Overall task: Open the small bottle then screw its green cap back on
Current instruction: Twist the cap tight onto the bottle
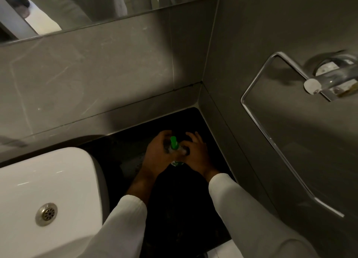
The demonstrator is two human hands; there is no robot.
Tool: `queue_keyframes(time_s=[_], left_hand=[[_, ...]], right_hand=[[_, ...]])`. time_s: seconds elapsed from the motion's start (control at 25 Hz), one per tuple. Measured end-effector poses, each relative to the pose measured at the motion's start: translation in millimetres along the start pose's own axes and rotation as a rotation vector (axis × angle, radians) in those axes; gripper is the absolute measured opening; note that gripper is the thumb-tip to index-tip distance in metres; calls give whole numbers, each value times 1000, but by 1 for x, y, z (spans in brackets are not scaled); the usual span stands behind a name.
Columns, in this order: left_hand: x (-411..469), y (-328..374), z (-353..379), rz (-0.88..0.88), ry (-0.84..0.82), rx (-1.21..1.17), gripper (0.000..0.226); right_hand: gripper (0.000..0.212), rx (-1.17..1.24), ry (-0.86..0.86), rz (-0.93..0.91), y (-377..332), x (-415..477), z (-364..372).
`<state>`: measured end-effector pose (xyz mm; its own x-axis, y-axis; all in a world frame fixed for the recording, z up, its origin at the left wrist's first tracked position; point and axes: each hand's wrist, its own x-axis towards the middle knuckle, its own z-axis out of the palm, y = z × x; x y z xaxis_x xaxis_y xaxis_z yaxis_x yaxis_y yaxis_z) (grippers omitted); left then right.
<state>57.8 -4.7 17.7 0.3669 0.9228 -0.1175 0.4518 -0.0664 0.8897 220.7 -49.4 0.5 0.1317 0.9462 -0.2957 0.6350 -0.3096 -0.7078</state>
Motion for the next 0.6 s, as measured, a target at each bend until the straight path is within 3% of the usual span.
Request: queue_keyframes(time_s=[0.08,0.2,0.32,0.44,0.6], left_hand=[[3,0,0,19,51,57,56],[7,0,-1,88,-57,51,63],[9,2,-3,41,-15,95,68],[10,-2,-2,74,28,240,50],[11,-7,-9,108,-116,162,54]], right_hand=[[43,8,-1,0,-1,0,3],[53,-5,-22,-11,1,0,5],[44,31,8,0,3,1,6],[39,48,14,-4,4,0,6],[44,37,0,-35,10,-1,4]])
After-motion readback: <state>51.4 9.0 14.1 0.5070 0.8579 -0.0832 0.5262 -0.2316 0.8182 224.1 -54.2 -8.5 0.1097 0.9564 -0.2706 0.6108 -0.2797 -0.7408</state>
